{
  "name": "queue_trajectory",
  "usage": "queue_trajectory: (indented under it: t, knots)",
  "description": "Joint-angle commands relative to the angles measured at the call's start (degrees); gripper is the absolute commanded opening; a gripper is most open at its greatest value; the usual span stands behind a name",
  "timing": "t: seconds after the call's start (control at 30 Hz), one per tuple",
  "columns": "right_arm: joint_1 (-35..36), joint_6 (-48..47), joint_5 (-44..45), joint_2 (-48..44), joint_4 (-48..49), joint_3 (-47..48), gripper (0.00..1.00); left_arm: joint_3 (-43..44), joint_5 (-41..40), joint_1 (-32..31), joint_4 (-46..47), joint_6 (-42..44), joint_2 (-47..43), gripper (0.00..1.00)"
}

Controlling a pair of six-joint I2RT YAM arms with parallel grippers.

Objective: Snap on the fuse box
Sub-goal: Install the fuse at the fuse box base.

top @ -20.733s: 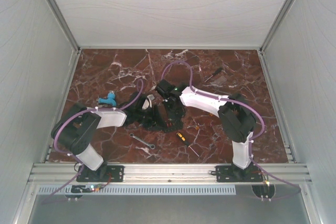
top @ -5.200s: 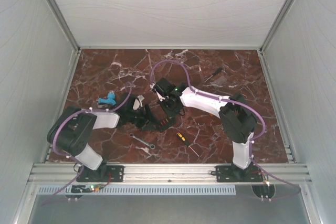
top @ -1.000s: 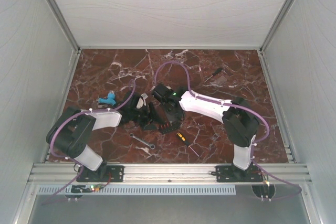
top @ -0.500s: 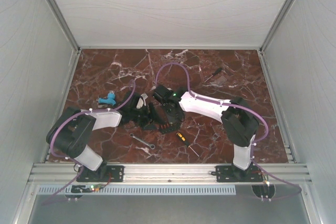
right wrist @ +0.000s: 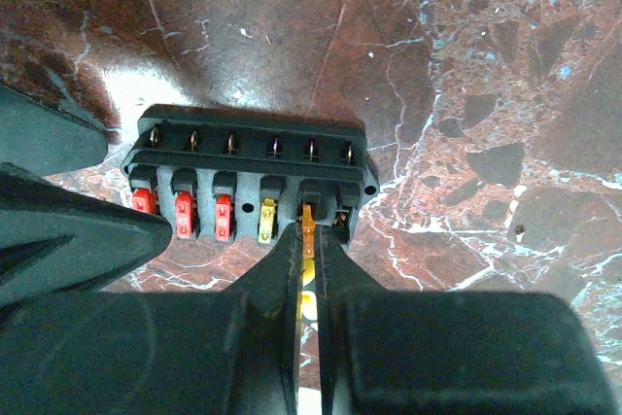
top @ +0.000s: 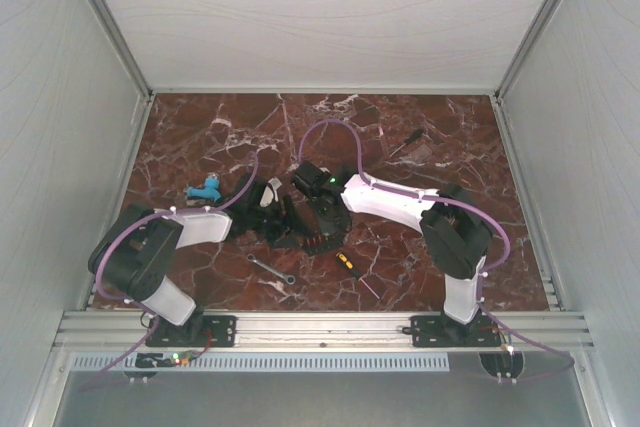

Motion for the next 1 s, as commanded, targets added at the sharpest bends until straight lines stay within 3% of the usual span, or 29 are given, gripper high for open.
queue_trajectory:
  t: [0.0, 0.97]
  knots:
    - [-0.32, 1.02, 0.96, 0.22, 0.38, -0.32, 0.00, 0.32, 1.03, -0.26, 1.50, -1.01, 0.86, 0.56]
    - [-0.77, 3.88, 1.22, -2.02, 2.04, -2.71, 0.00, -0.13, 0.85, -1.49, 1.25, -2.71, 2.92, 0.48]
